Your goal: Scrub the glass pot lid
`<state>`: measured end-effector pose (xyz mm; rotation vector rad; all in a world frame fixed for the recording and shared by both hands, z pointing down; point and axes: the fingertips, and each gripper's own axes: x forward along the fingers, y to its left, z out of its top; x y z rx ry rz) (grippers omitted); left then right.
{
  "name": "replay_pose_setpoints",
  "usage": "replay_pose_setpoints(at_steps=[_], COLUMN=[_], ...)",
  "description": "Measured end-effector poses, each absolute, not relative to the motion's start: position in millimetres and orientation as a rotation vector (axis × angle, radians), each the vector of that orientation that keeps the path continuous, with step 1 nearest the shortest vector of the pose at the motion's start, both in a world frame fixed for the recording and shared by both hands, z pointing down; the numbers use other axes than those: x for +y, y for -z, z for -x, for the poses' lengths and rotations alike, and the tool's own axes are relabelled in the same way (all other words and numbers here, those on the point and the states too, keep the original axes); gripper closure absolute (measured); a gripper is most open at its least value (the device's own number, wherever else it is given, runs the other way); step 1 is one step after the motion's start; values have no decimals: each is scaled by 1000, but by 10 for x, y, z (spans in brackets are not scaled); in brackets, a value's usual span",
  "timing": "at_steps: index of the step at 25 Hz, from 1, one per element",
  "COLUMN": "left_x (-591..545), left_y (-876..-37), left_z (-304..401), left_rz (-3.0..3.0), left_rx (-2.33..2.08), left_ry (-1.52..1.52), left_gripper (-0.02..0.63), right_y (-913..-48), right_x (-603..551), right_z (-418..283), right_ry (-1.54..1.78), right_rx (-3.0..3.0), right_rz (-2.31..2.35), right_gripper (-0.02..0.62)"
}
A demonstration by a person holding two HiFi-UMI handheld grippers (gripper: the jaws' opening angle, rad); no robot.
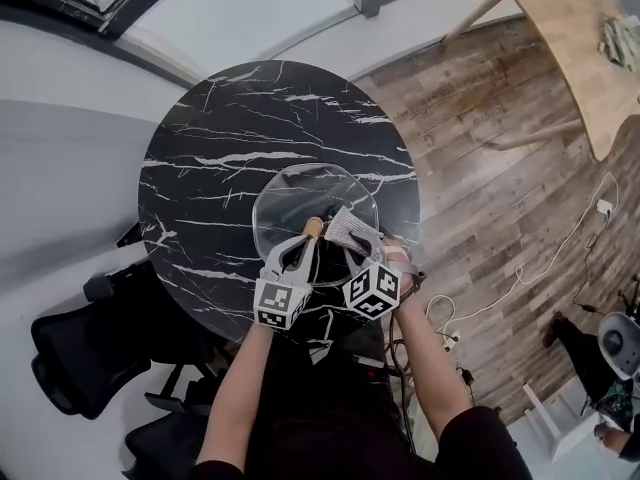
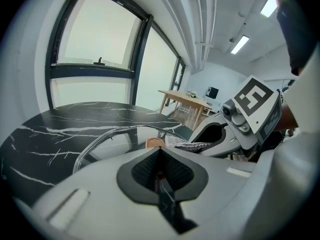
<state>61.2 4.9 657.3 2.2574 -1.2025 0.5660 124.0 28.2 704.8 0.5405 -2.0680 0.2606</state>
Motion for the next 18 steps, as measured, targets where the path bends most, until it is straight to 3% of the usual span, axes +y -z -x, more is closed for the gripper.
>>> replay_pose_setpoints(at_steps=[18], left_x=[152], left_y=[-6623], left_z=[-604], left_rz=[-2453], left_rx=[-858], left_ry=[-653], left_gripper=[603], right_y=[-7049], right_x=[484], right_z=[-1138], right_ry=[-484], right_rx=[-1997], right_rz=[-904], right_gripper=[520])
